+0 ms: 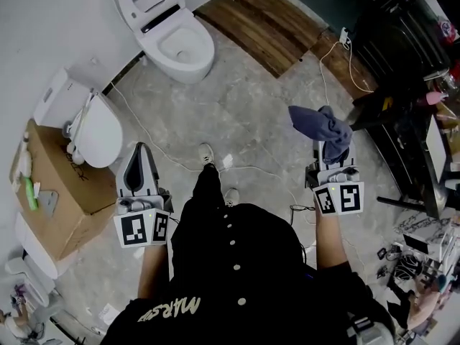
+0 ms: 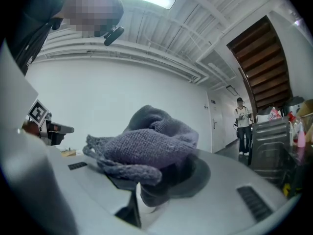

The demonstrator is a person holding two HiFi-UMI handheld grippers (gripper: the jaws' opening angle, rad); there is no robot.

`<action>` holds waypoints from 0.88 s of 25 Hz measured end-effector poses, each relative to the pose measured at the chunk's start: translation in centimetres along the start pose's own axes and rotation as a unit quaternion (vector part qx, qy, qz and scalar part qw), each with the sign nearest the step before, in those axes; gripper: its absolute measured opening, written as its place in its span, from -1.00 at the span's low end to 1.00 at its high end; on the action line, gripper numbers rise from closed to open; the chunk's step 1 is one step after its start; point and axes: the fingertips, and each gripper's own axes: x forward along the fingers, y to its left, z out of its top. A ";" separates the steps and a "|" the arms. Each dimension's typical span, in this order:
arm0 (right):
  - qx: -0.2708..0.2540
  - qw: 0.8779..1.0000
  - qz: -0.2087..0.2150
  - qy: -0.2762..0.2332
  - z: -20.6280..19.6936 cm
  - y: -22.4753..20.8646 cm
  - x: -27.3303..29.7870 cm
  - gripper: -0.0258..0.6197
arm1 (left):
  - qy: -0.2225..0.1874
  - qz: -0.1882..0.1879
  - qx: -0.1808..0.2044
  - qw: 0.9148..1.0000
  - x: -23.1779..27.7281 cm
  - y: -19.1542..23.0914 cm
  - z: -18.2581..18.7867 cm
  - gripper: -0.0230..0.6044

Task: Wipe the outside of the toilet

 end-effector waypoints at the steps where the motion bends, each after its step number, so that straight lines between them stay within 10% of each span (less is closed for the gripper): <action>1: -0.001 1.000 0.000 0.001 -0.1 -0.2 0.9 -0.55 | 0.001 -0.001 -0.001 1.000 0.9 0.2 0.0 -0.89; 22: -0.005 1.000 0.003 0.001 0.0 -1.1 19.4 -0.55 | -0.001 -0.008 -0.002 1.000 18.2 7.6 2.8 -0.89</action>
